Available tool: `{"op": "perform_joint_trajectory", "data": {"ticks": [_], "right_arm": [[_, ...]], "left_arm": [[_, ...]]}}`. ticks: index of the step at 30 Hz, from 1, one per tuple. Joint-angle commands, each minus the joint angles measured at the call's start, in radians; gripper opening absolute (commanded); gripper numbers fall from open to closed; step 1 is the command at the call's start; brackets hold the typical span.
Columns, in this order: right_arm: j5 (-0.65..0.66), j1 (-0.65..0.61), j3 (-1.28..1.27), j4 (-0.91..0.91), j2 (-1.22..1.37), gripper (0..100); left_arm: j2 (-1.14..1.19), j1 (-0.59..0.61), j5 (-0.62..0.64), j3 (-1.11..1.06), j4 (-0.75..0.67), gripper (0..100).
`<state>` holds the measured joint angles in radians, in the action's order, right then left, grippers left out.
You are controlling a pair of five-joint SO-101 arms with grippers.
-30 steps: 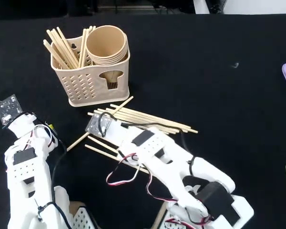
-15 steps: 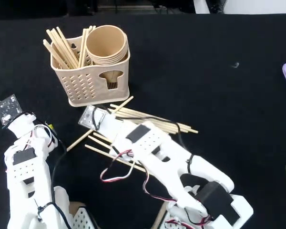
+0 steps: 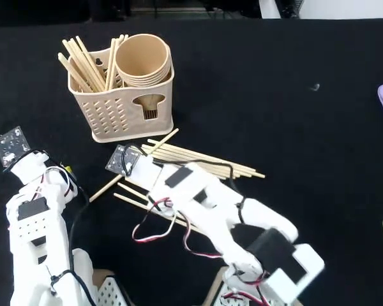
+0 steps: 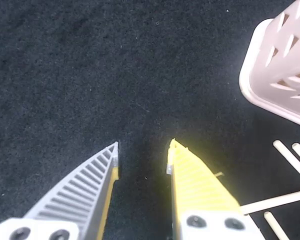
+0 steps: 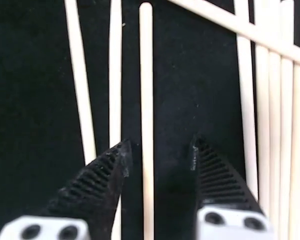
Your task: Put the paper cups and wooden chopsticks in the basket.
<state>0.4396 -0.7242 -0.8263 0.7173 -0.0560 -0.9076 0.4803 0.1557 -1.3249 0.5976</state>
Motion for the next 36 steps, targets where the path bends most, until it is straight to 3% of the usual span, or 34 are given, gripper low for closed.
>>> {"op": "perform_joint_trajectory", "data": {"ticks": [1, 9, 17, 24, 34, 36], "right_arm": [[-0.014, -0.012, 0.071, 0.031, 0.030, 19.8], [-0.014, 0.017, 0.143, 0.163, -0.076, 19.8], [-0.063, -0.080, 0.087, 0.180, -0.127, 19.8], [-0.061, -0.040, 0.101, 0.063, -0.005, 19.8], [-0.060, -0.023, 0.243, 0.135, 0.166, 19.7], [-0.060, -0.025, 0.242, 0.138, 0.173, 15.9]], "left_arm": [[-0.018, -0.007, 0.005, 0.004, -0.012, 16], [-0.018, -0.007, 0.005, 0.004, -0.012, 16], [-0.018, -0.007, 0.005, 0.004, -0.014, 16], [-0.018, -0.007, 0.005, 0.004, -0.012, 16], [-0.018, -0.007, 0.005, 0.004, -0.012, 16], [-0.018, -0.007, 0.005, 0.004, -0.012, 16]]}}
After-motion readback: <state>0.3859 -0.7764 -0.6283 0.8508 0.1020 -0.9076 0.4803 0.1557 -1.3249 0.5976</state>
